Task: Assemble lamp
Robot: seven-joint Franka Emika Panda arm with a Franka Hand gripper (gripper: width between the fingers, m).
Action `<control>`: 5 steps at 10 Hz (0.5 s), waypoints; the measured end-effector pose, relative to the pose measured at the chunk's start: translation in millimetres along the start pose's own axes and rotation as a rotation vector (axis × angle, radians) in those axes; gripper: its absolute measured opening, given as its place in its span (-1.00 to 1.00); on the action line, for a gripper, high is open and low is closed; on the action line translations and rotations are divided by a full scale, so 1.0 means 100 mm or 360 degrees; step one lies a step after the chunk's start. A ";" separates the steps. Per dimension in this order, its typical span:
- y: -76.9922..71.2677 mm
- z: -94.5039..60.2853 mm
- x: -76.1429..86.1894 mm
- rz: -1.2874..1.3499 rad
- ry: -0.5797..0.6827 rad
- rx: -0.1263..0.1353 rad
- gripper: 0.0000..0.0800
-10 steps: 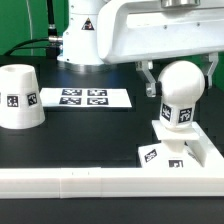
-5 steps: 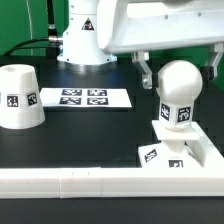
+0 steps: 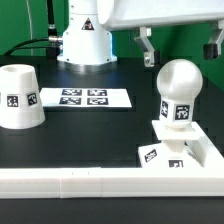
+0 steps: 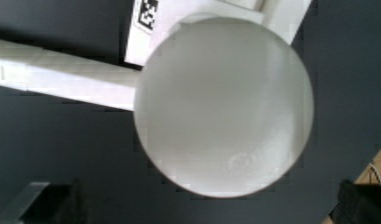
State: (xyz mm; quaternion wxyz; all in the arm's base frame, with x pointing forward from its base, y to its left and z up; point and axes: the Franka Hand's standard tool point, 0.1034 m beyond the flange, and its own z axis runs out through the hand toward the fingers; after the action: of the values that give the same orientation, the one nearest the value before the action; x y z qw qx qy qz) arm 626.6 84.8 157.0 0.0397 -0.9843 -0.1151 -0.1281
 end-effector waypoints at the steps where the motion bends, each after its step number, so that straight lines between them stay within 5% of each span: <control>1: -0.01 0.00 -0.01 0.0000 -0.0039 0.0011 0.75; 5: -0.07 0.07 -0.06 -0.0020 -0.0303 0.0064 0.75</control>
Offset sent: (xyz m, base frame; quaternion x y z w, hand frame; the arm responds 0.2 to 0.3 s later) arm 0.0024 -0.0026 -0.0062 -0.0089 -0.1926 -0.0160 0.9811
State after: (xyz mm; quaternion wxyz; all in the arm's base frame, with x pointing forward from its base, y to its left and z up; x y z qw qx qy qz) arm 620.6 90.8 149.2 0.0475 -0.9902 -0.1271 -0.0319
